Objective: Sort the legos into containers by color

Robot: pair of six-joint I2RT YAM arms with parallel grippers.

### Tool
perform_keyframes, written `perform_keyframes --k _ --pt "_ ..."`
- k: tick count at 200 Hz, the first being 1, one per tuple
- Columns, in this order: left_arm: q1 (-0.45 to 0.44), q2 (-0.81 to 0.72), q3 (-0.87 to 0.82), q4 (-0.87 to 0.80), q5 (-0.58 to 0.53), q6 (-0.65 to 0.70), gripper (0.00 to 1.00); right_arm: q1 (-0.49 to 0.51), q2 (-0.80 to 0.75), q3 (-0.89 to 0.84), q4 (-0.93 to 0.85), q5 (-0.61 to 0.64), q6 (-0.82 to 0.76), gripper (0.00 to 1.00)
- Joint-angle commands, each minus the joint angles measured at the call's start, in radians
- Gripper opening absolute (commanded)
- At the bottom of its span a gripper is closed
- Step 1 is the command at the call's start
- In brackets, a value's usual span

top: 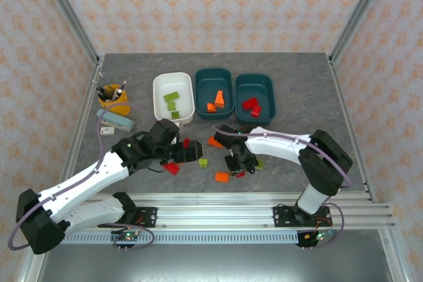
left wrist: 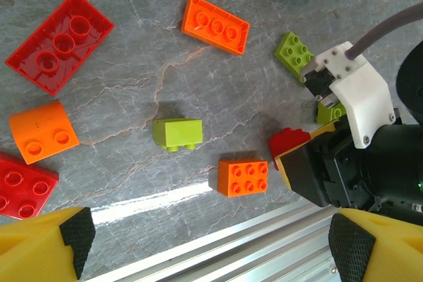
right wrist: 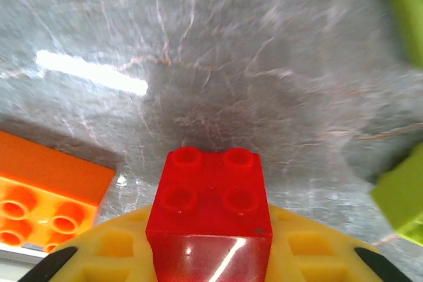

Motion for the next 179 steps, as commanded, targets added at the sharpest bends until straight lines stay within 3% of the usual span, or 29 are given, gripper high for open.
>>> perform_keyframes --k 1,30,79,179 --pt "-0.002 0.004 0.073 -0.008 -0.072 -0.012 0.94 -0.051 -0.102 0.124 -0.076 0.134 0.018 0.26" --pt "-0.003 0.043 0.175 -0.029 -0.172 0.002 0.94 -0.206 -0.097 0.3 -0.154 0.227 -0.017 0.25" --pt "-0.001 0.17 0.335 0.02 -0.248 0.017 0.94 -0.41 0.126 0.552 -0.257 0.362 -0.047 0.23" --pt "-0.002 0.32 0.414 0.089 -0.203 0.03 0.94 -0.519 0.5 0.81 -0.286 0.406 -0.008 0.29"
